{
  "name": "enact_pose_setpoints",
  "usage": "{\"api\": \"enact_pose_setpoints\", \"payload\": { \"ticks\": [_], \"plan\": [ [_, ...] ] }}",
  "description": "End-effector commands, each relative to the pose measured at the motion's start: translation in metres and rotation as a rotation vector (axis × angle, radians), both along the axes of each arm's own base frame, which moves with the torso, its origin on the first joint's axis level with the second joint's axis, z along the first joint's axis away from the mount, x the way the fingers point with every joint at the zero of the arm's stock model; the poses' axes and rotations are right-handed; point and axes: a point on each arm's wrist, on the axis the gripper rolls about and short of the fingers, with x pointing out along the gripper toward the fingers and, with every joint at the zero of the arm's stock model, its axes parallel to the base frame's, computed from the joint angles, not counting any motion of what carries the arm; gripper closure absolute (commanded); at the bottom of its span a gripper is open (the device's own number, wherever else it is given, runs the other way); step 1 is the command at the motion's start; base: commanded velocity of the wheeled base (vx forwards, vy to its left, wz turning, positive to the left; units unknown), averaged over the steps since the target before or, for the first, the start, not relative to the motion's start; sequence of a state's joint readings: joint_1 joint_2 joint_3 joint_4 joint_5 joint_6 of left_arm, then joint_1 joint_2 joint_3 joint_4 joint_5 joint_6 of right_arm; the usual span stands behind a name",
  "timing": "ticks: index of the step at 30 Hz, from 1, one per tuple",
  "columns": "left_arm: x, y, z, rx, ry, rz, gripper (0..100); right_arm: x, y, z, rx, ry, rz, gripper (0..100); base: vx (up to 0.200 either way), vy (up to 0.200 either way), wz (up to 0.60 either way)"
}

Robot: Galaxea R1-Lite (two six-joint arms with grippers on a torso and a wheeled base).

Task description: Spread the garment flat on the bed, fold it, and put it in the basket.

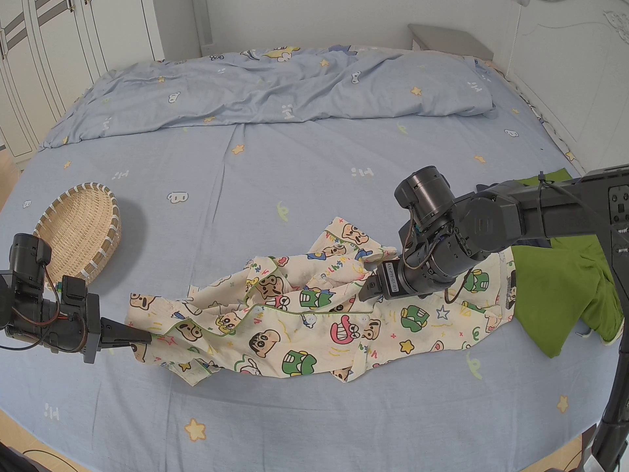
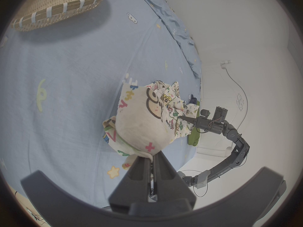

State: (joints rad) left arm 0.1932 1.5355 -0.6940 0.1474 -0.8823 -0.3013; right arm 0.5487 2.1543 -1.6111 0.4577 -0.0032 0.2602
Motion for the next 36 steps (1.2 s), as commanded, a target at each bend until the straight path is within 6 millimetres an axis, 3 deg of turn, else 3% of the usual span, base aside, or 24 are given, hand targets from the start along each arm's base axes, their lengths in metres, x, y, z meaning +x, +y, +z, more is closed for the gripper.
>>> {"api": "enact_pose_setpoints", "payload": {
  "ticks": [1, 2, 3, 13, 23, 27, 31, 33, 36],
  "plan": [
    [0.000, 0.000, 0.001, 0.001, -0.003, 0.001, 100, 0.005, 0.003, -0.002, -0.027, 0.015, -0.010, 0, 0.000, 0.000, 0.00],
    [0.000, 0.000, 0.001, 0.001, -0.003, 0.001, 100, 0.005, 0.003, -0.002, -0.028, 0.016, -0.010, 0, 0.000, 0.000, 0.00],
    [0.000, 0.000, 0.001, 0.001, -0.003, 0.001, 100, 0.005, 0.003, -0.003, -0.030, 0.022, -0.011, 100, 0.000, 0.000, 0.00],
    [0.000, 0.000, 0.002, 0.001, -0.006, 0.001, 100, 0.007, 0.008, -0.011, -0.033, 0.043, -0.021, 100, 0.000, 0.000, 0.00],
    [0.000, 0.000, 0.002, 0.001, -0.006, 0.001, 100, 0.005, 0.008, -0.005, -0.021, 0.042, -0.034, 100, 0.000, 0.000, 0.00],
    [0.000, 0.000, 0.001, 0.001, -0.004, 0.000, 100, -0.009, -0.002, 0.024, 0.017, 0.019, -0.064, 100, 0.000, 0.000, 0.00],
    [0.000, 0.000, 0.001, 0.001, -0.003, 0.000, 100, -0.036, -0.022, 0.050, 0.027, 0.038, -0.085, 100, 0.000, 0.000, 0.00],
    [0.000, 0.000, 0.001, 0.001, -0.004, 0.000, 100, -0.045, -0.027, 0.052, 0.023, 0.047, -0.088, 100, 0.000, 0.000, 0.00],
    [0.000, 0.000, 0.001, 0.001, -0.004, 0.000, 100, -0.074, -0.046, 0.050, 0.007, 0.087, -0.098, 100, 0.000, 0.000, 0.00]
  ]
}}
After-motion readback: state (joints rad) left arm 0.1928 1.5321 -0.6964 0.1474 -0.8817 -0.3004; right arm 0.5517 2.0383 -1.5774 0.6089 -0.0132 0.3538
